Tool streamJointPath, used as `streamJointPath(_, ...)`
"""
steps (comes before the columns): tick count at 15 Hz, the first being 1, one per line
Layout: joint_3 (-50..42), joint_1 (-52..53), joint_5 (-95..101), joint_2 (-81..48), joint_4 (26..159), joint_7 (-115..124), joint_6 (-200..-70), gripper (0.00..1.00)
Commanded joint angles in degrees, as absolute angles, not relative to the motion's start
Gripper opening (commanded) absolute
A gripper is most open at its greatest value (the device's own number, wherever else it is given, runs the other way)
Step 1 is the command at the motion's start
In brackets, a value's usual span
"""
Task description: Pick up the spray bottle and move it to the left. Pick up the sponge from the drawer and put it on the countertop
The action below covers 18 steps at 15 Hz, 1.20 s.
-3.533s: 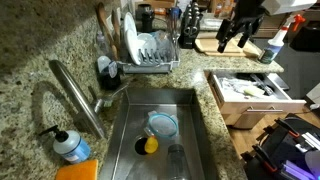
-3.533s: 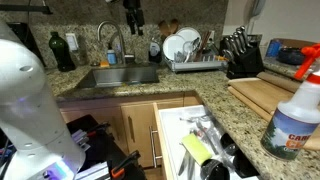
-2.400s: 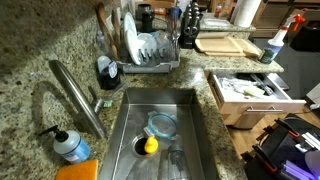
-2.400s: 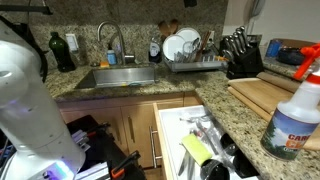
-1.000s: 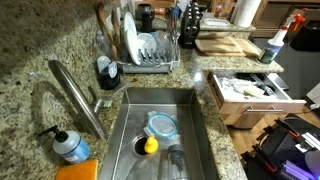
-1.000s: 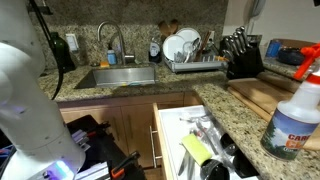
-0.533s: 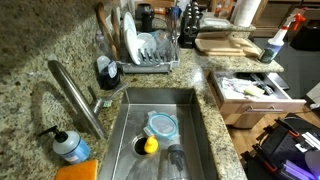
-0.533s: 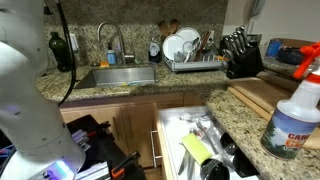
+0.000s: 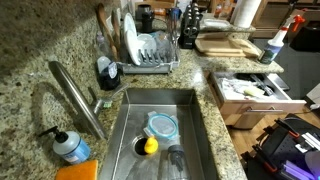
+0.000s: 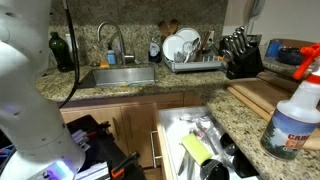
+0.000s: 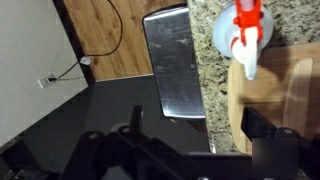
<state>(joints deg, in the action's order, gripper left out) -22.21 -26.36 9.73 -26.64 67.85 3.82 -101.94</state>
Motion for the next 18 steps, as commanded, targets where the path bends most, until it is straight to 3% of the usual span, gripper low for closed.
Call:
streamJointPath(1,-19.8,-29.0,2.8,-23.5,71.3,-3.5,-108.0,1.00)
streamJointPath(10,-21.5,-28.0,4.6,-28.6,67.4,-12.0,-89.3,1.00)
streamJointPath(18,-20.6,-27.7,5.4,-30.1,67.5,-10.9,-89.9,1.00)
